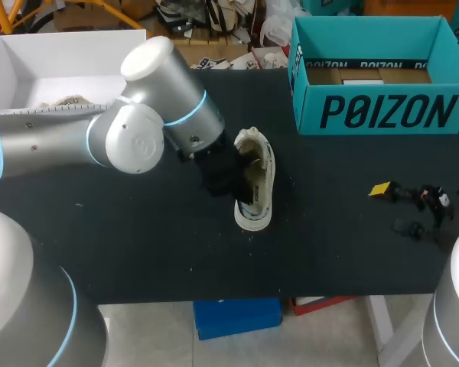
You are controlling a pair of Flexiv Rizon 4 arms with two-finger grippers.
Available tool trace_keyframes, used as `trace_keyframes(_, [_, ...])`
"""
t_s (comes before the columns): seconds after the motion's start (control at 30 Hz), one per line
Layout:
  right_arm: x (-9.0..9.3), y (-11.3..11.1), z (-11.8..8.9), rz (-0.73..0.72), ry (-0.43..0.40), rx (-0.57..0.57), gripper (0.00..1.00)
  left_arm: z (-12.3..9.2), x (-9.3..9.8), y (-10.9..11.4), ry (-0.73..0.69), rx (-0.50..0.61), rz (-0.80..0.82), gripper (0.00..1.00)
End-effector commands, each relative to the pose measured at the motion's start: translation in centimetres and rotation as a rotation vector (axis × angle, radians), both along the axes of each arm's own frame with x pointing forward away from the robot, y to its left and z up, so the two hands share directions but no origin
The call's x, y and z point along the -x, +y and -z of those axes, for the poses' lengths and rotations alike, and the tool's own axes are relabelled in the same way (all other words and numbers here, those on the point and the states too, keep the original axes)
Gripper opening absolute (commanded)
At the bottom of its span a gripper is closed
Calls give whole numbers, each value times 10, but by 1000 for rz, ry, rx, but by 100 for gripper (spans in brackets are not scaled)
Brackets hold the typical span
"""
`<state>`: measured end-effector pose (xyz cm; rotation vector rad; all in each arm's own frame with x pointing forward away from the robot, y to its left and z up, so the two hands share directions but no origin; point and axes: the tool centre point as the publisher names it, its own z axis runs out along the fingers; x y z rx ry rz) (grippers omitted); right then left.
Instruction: Take the shoe out of the shoebox, open the shoe tongue, remove and reinsert the insole, then place the shoe into the shoebox
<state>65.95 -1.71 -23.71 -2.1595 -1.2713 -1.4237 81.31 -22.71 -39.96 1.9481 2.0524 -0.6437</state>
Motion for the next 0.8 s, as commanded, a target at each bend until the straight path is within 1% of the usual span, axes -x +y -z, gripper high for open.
trace_keyframes(0.03, [2,0,-1,2,-1,-1,100,12,-2,-2,18,-22,-5,0])
trace_keyframes(0.37, [2,0,-1,2,-1,-1,100,21,-12,-4,6,-60,3,0])
trace_keyframes(0.5, [2,0,-1,2,-1,-1,100,20,-17,-8,-11,-78,23,0])
trace_keyframes(0.67, [2,0,-1,2,-1,-1,100,3,-16,-6,-34,-61,34,0])
trace_keyframes(0.7, [2,0,-1,2,-1,-1,100,-7,-14,-3,-49,-53,41,0])
trace_keyframes(0.8, [2,0,-1,2,-1,-1,100,-26,-12,6,-84,-66,65,0])
